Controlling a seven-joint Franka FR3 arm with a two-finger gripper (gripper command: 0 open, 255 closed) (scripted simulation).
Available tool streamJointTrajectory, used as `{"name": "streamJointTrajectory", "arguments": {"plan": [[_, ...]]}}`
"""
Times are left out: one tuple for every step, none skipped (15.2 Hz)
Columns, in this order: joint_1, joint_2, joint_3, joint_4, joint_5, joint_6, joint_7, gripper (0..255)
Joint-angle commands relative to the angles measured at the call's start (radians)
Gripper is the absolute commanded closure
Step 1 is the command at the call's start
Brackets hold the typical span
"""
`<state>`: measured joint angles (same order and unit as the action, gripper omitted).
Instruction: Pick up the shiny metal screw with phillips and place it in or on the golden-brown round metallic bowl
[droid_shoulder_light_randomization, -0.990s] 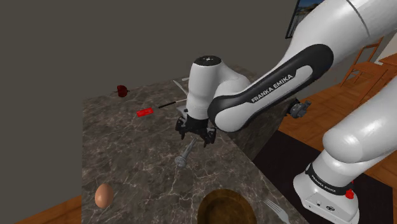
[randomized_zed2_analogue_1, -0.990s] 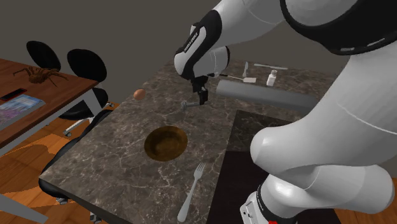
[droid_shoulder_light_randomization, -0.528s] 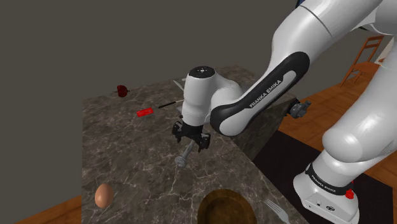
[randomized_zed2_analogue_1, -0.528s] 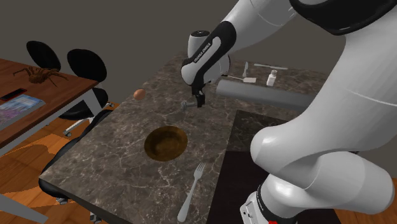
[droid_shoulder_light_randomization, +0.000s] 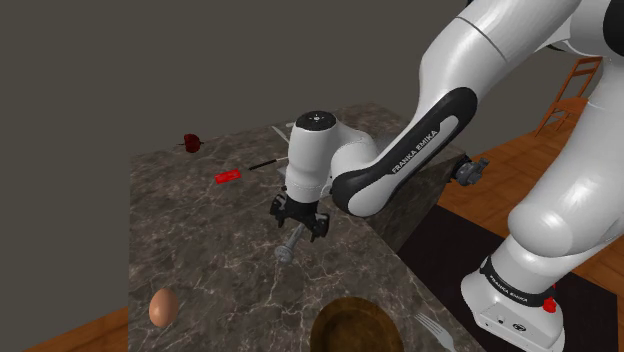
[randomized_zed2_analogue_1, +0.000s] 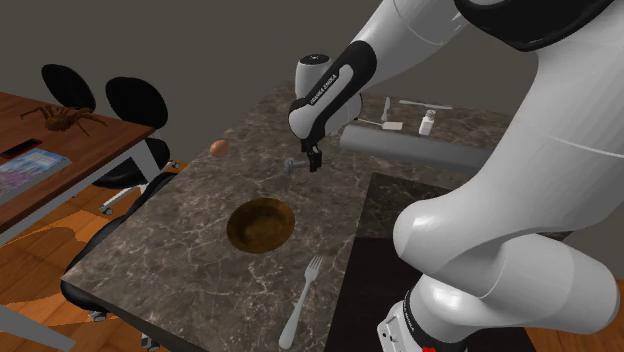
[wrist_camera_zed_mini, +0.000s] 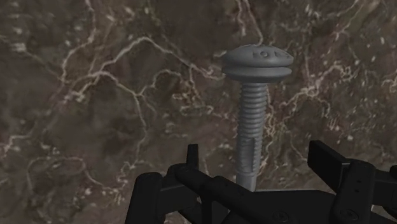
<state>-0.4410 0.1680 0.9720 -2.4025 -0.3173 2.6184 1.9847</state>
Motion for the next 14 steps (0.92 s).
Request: {"name": "streamJointTrajectory", "arguments": {"plan": [[0.000,0.000,0.000,0.000,0.000,0.000,0.000,0],[0.000,0.000,0.000,0.000,0.000,0.000,0.000,255],[0.000,0.000,0.000,0.000,0.000,0.000,0.000,255],[0.000,0.000,0.000,0.000,0.000,0.000,0.000,255],[0.000,0.000,0.000,0.000,0.000,0.000,0.000,255],[0.000,0.000,0.000,0.000,0.000,0.000,0.000,255],[0.000,0.000,0.000,0.000,0.000,0.000,0.000,255],[0.000,0.000,0.000,0.000,0.000,0.000,0.000,255],[0.000,0.000,0.000,0.000,0.000,0.000,0.000,255],[0.000,0.000,0.000,0.000,0.000,0.000,0.000,255],[0.000,0.000,0.000,0.000,-0.001,0.000,0.000,255],[-0.013,-0.017,0.016,0.001,0.030,-0.009,-0.021,255],[-0.026,-0.035,0.032,0.002,0.061,-0.019,-0.044,255],[-0.038,-0.054,0.047,0.003,0.092,-0.029,-0.066,255]]}}
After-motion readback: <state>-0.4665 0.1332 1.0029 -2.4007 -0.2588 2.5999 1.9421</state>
